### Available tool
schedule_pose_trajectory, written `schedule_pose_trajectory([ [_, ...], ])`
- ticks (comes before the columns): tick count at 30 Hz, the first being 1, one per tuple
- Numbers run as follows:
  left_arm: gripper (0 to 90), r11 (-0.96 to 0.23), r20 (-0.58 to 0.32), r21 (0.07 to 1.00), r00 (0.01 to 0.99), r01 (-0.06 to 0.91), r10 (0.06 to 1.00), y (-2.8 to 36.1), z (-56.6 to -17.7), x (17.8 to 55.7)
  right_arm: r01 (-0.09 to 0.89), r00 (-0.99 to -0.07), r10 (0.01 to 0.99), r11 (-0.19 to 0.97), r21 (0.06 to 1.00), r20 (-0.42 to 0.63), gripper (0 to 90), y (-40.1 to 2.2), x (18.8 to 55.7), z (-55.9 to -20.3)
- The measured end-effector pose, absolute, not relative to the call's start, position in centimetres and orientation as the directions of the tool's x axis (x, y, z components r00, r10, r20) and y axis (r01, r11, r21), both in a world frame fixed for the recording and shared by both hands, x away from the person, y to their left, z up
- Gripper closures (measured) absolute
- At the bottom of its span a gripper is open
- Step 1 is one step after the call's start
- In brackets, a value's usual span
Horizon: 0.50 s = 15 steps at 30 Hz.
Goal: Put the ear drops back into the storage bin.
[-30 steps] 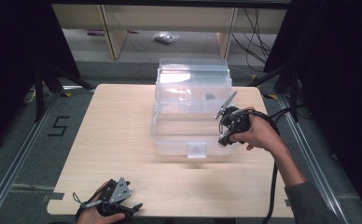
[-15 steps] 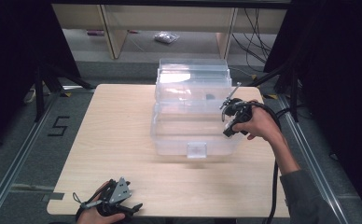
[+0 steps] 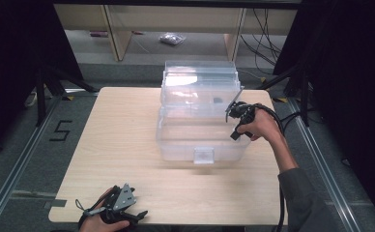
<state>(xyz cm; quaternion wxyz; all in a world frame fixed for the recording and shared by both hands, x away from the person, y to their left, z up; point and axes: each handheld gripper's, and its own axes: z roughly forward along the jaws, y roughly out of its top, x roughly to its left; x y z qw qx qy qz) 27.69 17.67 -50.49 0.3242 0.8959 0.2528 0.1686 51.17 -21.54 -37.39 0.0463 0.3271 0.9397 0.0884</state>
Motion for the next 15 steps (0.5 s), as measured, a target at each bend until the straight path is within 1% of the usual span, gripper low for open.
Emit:
schedule_pose_trajectory([
  [1, 15.7, -0.662, 0.137, 0.666, 0.815, 0.344, 0.563, 17.7, -50.5, 27.7, 0.620, -0.772, 0.635, 0.763, 0.184, -0.029, 60.2, -21.5, 51.3, -37.5],
  [2, 15.7, -0.659, 0.137, 0.670, 0.815, 0.343, 0.564, 17.7, -50.5, 27.7, 0.603, -0.787, 0.617, 0.776, 0.186, -0.025, 60.1, -21.5, 51.5, -37.6],
  [3, 15.7, -0.650, 0.128, 0.673, 0.810, 0.353, 0.572, 17.7, -50.5, 27.6, 0.631, -0.764, 0.644, 0.755, 0.180, -0.021, 60.1, -21.4, 51.6, -37.9],
  [5, 15.6, -0.653, 0.129, 0.674, 0.816, 0.345, 0.563, 17.7, -50.5, 27.7, 0.625, -0.769, 0.639, 0.763, 0.165, -0.040, 60.2, -21.5, 51.9, -38.1],
  [6, 15.6, -0.653, 0.133, 0.675, 0.814, 0.344, 0.566, 17.7, -50.5, 27.7, 0.637, -0.761, 0.649, 0.753, 0.168, -0.021, 60.1, -21.5, 51.9, -38.2],
  [7, 15.7, -0.652, 0.132, 0.675, 0.813, 0.345, 0.567, 17.7, -50.5, 27.7, 0.623, -0.770, 0.637, 0.764, 0.168, -0.037, 60.1, -21.7, 52.1, -38.3],
  [9, 15.6, -0.646, 0.123, 0.674, 0.807, 0.360, 0.578, 17.6, -50.6, 27.6, 0.624, -0.770, 0.637, 0.764, 0.163, -0.037, 60.1, -21.8, 52.3, -38.5],
  [11, 15.7, -0.659, 0.135, 0.670, 0.817, 0.342, 0.561, 17.7, -50.5, 27.7, 0.646, -0.753, 0.658, 0.745, 0.165, -0.025, 60.2, -21.7, 52.3, -38.8],
  [12, 15.6, -0.662, 0.139, 0.666, 0.815, 0.344, 0.563, 17.7, -50.5, 27.7, 0.624, -0.771, 0.636, 0.765, 0.160, -0.028, 60.2, -21.8, 52.5, -39.0],
  [13, 15.6, -0.657, 0.136, 0.671, 0.815, 0.343, 0.564, 17.7, -50.5, 27.7, 0.647, -0.753, 0.657, 0.747, 0.155, -0.023, 60.1, -21.7, 52.5, -39.1],
  [15, 15.7, -0.657, 0.133, 0.671, 0.816, 0.344, 0.563, 17.7, -50.5, 27.7, 0.655, -0.747, 0.664, 0.742, 0.141, -0.022, 60.1, -21.7, 52.6, -39.4],
])
